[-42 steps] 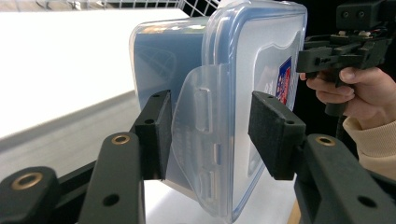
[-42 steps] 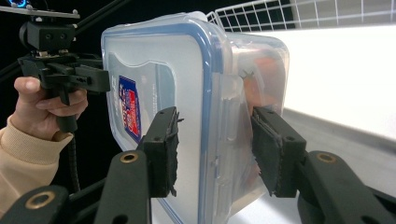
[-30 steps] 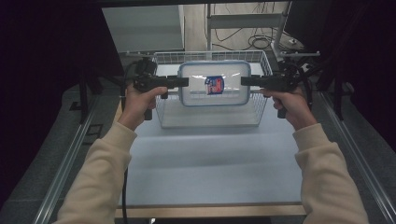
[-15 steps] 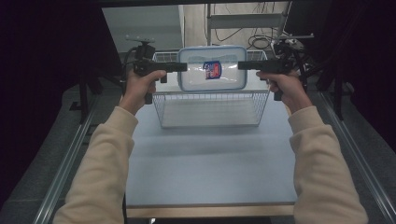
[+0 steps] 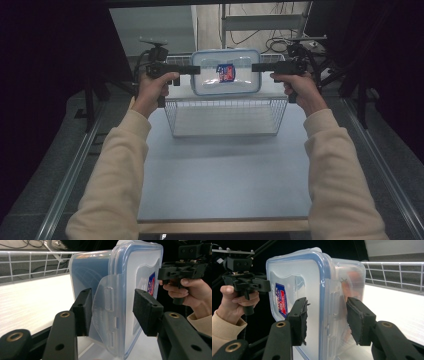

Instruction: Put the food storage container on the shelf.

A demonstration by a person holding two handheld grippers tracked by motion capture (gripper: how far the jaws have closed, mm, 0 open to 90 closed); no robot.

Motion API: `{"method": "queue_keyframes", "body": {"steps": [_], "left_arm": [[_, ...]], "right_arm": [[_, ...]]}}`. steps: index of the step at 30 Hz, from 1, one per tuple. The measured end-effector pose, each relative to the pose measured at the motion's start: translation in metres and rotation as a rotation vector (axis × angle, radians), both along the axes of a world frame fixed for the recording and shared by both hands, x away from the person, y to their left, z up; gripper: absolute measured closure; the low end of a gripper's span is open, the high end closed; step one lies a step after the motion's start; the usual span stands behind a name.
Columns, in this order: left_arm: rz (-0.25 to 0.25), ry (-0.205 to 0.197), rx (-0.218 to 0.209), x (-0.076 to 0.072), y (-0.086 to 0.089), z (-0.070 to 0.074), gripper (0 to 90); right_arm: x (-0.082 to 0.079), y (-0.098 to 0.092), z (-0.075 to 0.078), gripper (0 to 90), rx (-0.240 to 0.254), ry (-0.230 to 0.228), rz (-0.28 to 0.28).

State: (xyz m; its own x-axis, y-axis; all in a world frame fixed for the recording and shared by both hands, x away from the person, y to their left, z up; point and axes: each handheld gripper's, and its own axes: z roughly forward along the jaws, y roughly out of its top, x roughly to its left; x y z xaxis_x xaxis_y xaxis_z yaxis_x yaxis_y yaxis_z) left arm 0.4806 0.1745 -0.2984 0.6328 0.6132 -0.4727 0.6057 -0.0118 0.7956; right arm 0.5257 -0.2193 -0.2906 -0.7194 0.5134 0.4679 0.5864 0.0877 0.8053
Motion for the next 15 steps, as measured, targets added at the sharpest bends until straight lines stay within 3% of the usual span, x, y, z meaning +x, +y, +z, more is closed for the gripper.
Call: {"method": "queue_keyframes", "body": {"steps": [2, 4, 15], "left_arm": [[0.008, 0.005, -0.001, 0.003, -0.001, -0.002, 51.2], [0.013, 0.004, 0.029, 0.005, -0.003, -0.004, 50.2], [0.07, 0.063, -0.067, 0.021, -0.001, -0.012, 49.0]], "right_arm": [[0.002, 0.0, -0.001, 52.2, -0.003, 0.009, -0.005], [0.005, 0.001, -0.003, 52.0, -0.01, 0.019, -0.011], [0.017, 0.004, -0.005, 51.0, 0.01, 0.087, -0.078]]}}
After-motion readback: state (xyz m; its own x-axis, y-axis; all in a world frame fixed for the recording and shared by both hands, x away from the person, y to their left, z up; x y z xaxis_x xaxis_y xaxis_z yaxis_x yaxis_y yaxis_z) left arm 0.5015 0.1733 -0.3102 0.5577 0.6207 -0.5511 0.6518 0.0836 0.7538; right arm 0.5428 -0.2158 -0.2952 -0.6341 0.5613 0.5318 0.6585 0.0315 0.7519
